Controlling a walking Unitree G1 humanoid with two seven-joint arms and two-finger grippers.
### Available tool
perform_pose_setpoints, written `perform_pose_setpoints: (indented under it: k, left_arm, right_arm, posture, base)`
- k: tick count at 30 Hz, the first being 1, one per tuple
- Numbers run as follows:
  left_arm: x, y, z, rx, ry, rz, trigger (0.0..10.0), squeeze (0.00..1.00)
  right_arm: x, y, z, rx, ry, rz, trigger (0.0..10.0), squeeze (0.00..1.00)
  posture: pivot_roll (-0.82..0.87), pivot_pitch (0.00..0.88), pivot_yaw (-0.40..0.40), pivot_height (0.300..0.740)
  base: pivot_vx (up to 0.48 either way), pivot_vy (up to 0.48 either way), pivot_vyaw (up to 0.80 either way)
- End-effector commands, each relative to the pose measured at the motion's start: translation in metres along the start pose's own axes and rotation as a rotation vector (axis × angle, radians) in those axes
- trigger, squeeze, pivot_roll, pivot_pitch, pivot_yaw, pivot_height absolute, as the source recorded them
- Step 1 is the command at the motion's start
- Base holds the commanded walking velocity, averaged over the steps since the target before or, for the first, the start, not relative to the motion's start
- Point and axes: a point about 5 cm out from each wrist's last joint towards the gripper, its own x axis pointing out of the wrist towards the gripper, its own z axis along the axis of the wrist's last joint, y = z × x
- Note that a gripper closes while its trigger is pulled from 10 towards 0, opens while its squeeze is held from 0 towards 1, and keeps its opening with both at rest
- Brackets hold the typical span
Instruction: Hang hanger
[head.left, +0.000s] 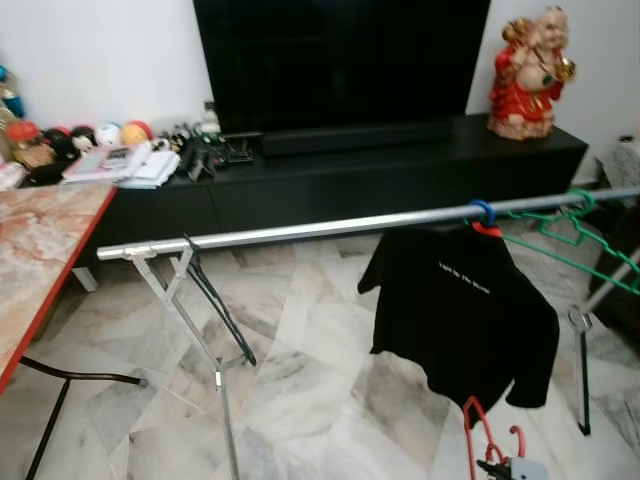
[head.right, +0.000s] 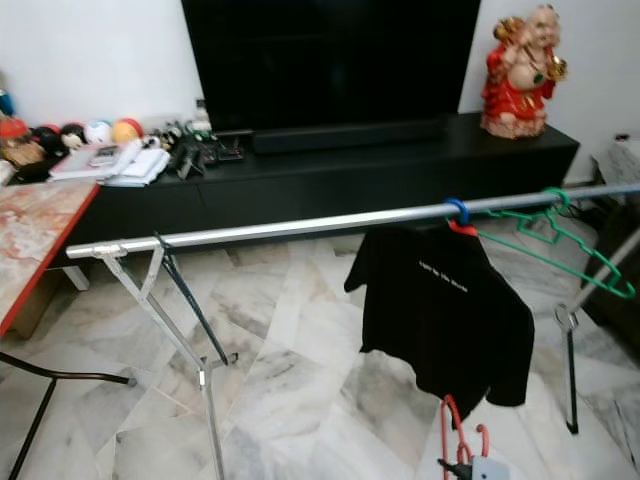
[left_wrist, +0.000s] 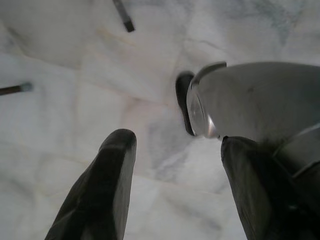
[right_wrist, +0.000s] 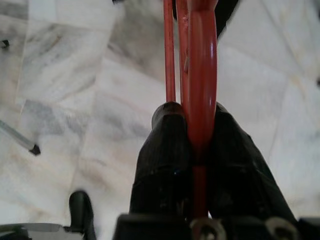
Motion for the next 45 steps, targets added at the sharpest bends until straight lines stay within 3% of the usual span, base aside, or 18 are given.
perform_pose_setpoints:
  k: [1, 17, 36, 45]
  left_arm:
    - [-0.001, 0.003, -0.008, 0.006, 0.032, 0.006, 10.0, 0.00]
    - [-0.002, 0.003, -0.011, -0.010, 0.039, 0.013, 10.0, 0.00]
    - [-0.002, 0.003, -0.012, -0.019, 0.024, 0.017, 10.0, 0.00]
    - [-0.002, 0.004, -0.008, -0.019, 0.015, 0.022, 10.0, 0.00]
  right_arm:
    - [0.001, 0.010, 0.001, -0.015, -0.008, 0.043, 10.0, 0.00]
    - [0.001, 0.020, -0.001, -0.065, -0.003, 0.108, 10.0, 0.00]
    - [0.001, 0.011, -0.002, -0.041, 0.006, 0.060, 10.0, 0.00]
    - [0.007, 0.016, 0.026, -0.030, -0.091, 0.084, 10.0, 0.00]
  posture:
    - [0.14, 0.034, -0.036, 0.740]
    - [0.14, 0.038, -0.035, 0.740]
    - [0.14, 0.043, -0.034, 0.740]
    - [0.13, 0.043, -0.034, 0.740]
  base:
    - [0.300, 0.000, 0.47]
    - [0.125, 0.000, 0.76]
    - [0.000, 0.000, 0.00]
    - [0.000, 0.000, 0.00]
